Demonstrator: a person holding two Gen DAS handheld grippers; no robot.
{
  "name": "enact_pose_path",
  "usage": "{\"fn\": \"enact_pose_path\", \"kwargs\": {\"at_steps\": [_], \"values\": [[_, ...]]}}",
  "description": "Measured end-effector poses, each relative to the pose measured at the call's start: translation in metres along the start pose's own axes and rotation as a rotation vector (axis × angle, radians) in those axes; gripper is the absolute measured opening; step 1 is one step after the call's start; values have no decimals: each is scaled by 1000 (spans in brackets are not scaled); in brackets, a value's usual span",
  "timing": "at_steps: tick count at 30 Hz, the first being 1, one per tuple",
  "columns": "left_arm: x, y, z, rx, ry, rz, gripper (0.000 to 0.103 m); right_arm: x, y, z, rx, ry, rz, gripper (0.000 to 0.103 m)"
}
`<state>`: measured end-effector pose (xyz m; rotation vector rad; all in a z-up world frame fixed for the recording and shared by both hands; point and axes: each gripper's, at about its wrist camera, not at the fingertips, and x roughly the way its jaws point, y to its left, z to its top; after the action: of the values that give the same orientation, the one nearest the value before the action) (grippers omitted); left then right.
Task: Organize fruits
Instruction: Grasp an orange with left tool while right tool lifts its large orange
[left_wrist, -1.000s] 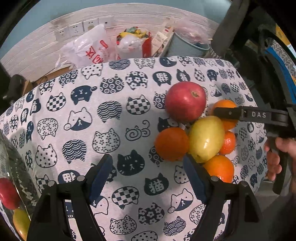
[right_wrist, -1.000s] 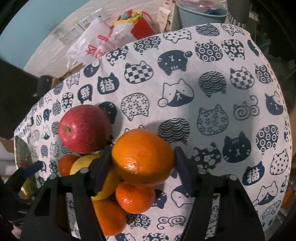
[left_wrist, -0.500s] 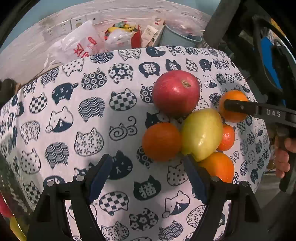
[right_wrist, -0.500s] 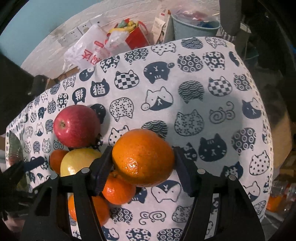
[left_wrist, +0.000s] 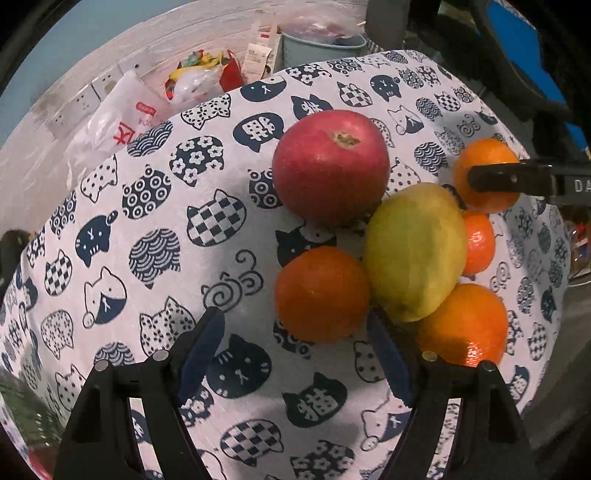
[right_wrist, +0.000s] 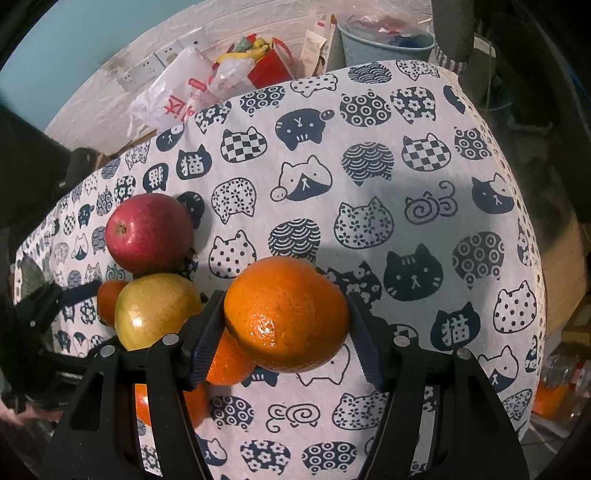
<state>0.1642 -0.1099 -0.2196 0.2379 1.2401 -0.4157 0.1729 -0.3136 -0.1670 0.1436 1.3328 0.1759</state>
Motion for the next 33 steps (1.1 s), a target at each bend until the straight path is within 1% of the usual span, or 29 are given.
{"fn": "enact_pose_path", "kwargs": {"at_steps": [2, 5, 7, 8, 11, 16, 33], "values": [[2, 0, 1, 4, -4, -1, 79, 0, 2, -1, -14, 0, -10, 65], [2, -3, 4, 23, -12, -18, 69, 0, 4, -3, -33, 0, -19, 65], [1, -8, 6, 39, -14, -39, 53, 1, 5, -4, -42, 3, -21, 65], [1, -10, 6, 46, -13, -51, 48, 1, 6, -4, -45, 4, -23, 65], [1, -15, 5, 63, -23, -32, 47, 3, 7, -6, -54, 7, -30, 65], [-4, -13, 1, 48, -39, -28, 46, 0, 9, -9, -67, -2, -31, 65], [-42, -10, -5, 13, -115, -12, 46, -25, 32, -15, -157, -65, -53, 65]]}}
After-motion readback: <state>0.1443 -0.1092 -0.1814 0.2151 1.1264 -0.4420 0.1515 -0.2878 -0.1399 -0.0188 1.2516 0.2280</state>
